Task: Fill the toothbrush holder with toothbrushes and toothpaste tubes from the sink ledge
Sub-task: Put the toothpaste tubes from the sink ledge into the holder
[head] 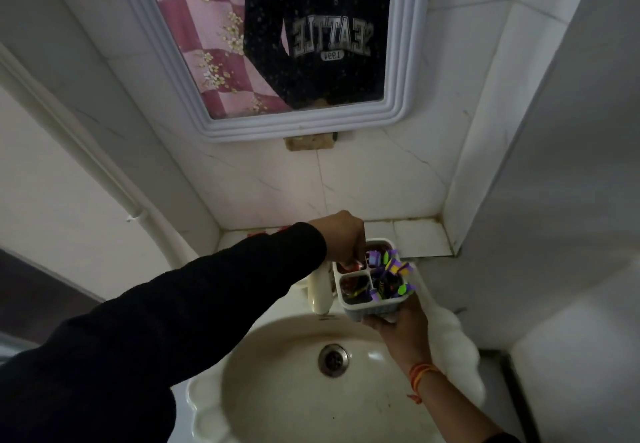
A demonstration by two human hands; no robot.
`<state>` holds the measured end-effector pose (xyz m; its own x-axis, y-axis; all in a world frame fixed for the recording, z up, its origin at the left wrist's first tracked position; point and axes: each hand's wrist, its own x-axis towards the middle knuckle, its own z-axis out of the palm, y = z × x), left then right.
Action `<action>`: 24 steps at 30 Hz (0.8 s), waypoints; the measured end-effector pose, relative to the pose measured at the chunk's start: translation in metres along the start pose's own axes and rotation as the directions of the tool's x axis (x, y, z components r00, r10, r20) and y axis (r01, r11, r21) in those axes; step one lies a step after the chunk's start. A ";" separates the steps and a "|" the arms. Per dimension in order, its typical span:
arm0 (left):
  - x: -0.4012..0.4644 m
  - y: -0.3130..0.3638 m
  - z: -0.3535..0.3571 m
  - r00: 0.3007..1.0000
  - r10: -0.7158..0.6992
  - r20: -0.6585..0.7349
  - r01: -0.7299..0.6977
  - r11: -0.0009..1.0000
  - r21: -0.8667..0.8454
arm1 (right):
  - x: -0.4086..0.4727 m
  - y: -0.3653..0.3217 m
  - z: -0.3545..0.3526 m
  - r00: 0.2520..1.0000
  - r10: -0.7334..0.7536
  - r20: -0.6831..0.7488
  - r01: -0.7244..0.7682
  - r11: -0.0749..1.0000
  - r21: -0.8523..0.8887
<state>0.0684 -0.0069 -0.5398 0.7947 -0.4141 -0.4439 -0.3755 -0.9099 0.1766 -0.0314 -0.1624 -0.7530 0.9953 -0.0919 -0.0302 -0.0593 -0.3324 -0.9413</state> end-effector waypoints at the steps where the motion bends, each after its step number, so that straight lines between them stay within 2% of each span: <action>1: 0.001 -0.003 -0.002 1.000 0.003 0.021 -0.003 1.000 0.001 | -0.001 0.001 0.001 1.000 -0.017 0.005 0.017 1.000 -0.010; 4: 0.000 -0.023 -0.018 0.999 -0.035 0.021 0.037 0.990 -0.136 | -0.001 0.003 0.003 1.000 -0.024 -0.003 0.024 1.000 -0.009; 8: -0.001 -0.060 -0.033 0.973 -0.183 -0.143 0.127 0.935 -0.331 | -0.002 0.004 0.007 0.999 -0.031 -0.014 0.031 1.000 -0.005; 10: 0.005 -0.080 -0.025 0.950 -0.278 -0.140 0.227 0.927 -0.299 | -0.003 0.000 0.009 0.999 -0.039 -0.030 0.038 0.999 -0.027; 12: 0.015 -0.098 -0.006 0.933 -0.351 -0.075 0.333 0.925 -0.184 | -0.004 -0.005 0.009 0.998 -0.044 -0.043 0.043 0.999 -0.027; 15: 0.025 -0.115 0.025 0.917 -0.397 -0.028 0.397 0.918 -0.010 | -0.007 -0.008 0.011 0.996 -0.050 -0.078 0.048 0.998 -0.038; 19: 0.031 -0.119 0.047 0.919 -0.395 0.004 0.395 0.918 -0.027 | -0.011 -0.007 0.012 0.993 -0.059 -0.103 0.052 0.997 -0.063; 24: 0.050 -0.111 0.053 0.880 -0.468 -0.080 0.449 0.875 -0.179 | -0.011 -0.010 0.010 0.993 -0.059 -0.098 0.055 0.997 -0.045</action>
<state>0.1245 0.0752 -0.6277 0.9131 0.0591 -0.4034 0.1135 -0.9872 0.1123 -0.0409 -0.1484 -0.7466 0.9848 -0.1636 0.0586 -0.0079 -0.3790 -0.9254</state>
